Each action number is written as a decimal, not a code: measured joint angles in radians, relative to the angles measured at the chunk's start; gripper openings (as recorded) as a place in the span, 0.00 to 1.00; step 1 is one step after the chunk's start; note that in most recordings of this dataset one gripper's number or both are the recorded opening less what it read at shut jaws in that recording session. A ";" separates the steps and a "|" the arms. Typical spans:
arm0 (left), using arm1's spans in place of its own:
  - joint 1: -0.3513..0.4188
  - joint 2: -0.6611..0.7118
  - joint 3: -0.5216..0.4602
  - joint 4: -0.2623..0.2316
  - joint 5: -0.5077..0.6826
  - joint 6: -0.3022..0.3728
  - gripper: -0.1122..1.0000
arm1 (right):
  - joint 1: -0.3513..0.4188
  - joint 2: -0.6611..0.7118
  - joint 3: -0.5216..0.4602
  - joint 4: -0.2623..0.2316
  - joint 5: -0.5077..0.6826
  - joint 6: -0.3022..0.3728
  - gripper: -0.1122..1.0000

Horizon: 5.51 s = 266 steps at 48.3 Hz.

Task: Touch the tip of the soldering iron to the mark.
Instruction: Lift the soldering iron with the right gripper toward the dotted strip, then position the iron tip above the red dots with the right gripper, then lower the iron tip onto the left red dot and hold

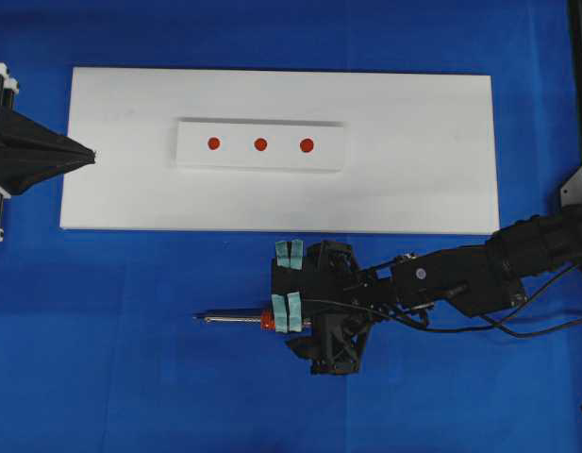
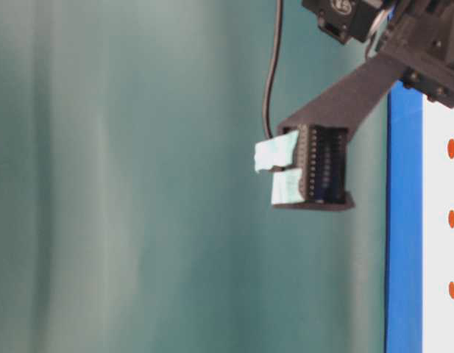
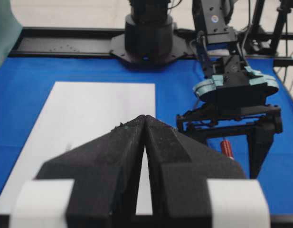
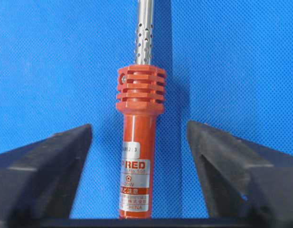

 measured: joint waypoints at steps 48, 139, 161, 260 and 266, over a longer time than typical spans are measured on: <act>0.000 -0.015 0.002 0.000 0.006 -0.002 0.12 | -0.006 -0.052 0.002 -0.003 0.052 0.002 0.16; 0.000 -0.021 0.002 0.000 0.008 -0.003 0.12 | -0.377 -0.359 -0.061 -0.281 0.505 -0.270 0.16; 0.000 -0.020 0.002 0.000 0.008 -0.003 0.12 | -0.460 -0.359 -0.083 -0.256 0.494 -0.382 0.16; -0.002 -0.018 0.002 0.000 0.008 -0.003 0.12 | -0.436 -0.267 -0.147 -0.193 0.686 -0.400 0.16; 0.000 -0.018 0.003 0.000 0.008 -0.003 0.12 | -0.436 -0.224 -0.166 -0.193 0.661 -0.399 0.16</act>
